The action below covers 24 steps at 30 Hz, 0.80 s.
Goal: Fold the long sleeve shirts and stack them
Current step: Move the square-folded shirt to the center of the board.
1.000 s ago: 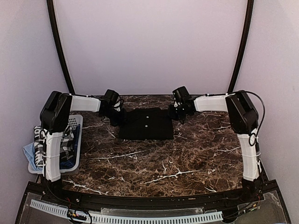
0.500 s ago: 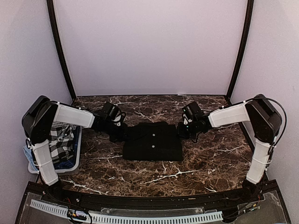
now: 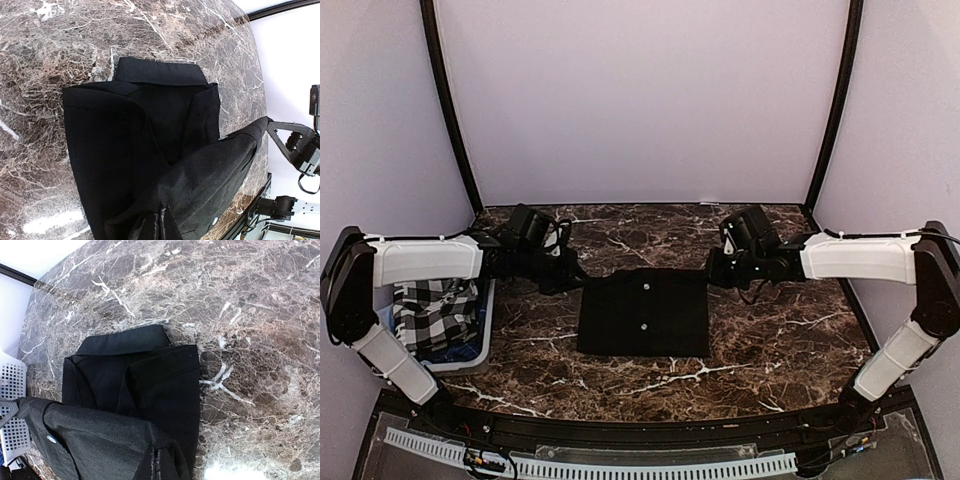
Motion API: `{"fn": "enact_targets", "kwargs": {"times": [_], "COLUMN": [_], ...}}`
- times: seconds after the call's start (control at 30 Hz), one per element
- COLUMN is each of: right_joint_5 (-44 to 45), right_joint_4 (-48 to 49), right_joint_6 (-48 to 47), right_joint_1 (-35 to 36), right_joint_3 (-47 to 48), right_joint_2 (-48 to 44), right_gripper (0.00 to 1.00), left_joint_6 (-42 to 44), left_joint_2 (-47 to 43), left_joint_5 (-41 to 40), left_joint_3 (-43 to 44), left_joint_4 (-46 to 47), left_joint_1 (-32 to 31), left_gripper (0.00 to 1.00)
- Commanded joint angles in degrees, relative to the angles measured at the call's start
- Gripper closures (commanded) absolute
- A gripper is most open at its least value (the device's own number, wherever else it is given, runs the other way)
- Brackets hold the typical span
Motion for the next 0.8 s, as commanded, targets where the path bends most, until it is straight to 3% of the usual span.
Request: {"fn": "enact_targets", "kwargs": {"times": [0.0, 0.77], "right_joint_5": [2.55, 2.88], "right_joint_4": [0.12, -3.74], "right_joint_6": [-0.48, -4.84], "right_joint_1": [0.65, 1.04], "right_joint_3": [2.81, 13.22], "right_joint_2": [-0.32, -5.38], "right_gripper": [1.0, 1.0], "left_joint_6": [0.41, 3.23], "left_joint_2": [-2.28, -5.14], "left_joint_5": [-1.25, 0.44], "left_joint_3": [1.47, 12.36], "left_joint_4": [-2.05, -9.46], "left_joint_1": [0.31, 2.88], "left_gripper": [1.0, 1.0]}}
